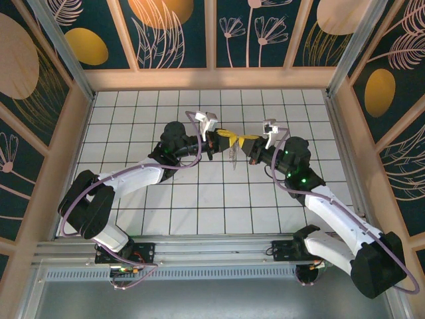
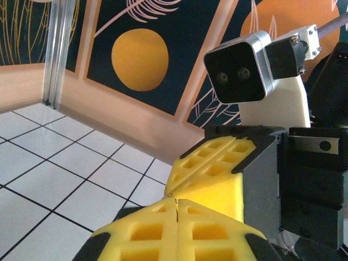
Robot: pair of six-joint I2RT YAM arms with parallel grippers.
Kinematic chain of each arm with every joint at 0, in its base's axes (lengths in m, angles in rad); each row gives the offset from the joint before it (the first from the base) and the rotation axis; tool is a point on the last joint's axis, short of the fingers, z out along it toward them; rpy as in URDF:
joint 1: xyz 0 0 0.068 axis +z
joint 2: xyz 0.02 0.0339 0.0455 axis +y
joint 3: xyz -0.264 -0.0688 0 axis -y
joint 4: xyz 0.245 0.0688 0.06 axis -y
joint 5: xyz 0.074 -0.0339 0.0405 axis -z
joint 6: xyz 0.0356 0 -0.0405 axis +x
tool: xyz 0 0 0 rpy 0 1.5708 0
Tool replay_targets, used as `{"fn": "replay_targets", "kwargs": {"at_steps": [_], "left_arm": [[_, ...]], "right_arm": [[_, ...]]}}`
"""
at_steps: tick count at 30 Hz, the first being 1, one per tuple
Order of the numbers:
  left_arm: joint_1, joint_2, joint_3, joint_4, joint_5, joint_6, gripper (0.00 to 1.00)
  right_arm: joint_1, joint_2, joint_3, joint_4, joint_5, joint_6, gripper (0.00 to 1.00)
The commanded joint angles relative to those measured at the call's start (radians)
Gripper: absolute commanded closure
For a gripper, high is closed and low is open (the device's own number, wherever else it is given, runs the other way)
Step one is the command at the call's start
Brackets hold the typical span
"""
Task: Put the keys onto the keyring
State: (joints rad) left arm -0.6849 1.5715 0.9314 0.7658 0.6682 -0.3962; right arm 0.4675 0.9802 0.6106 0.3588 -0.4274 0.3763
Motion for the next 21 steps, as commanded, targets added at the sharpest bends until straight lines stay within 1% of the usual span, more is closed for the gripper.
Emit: {"fn": "replay_targets", "kwargs": {"at_steps": [1,8,15,21], "left_arm": [[-0.011,-0.025,0.01,0.096,0.043,0.006,1.0],[-0.011,-0.034,0.001,0.099,0.025,0.01,1.0],[-0.011,-0.036,0.0,0.112,0.01,0.006,1.0],[-0.011,-0.036,-0.012,0.148,-0.011,-0.015,1.0]], "right_arm": [[-0.012,0.002,0.002,-0.031,0.026,0.015,1.0],[-0.015,-0.014,-0.019,-0.008,-0.023,0.026,1.0],[-0.014,-0.016,-0.03,0.042,-0.162,0.038,1.0],[-0.016,-0.008,-0.036,0.045,-0.172,0.041,1.0]]}}
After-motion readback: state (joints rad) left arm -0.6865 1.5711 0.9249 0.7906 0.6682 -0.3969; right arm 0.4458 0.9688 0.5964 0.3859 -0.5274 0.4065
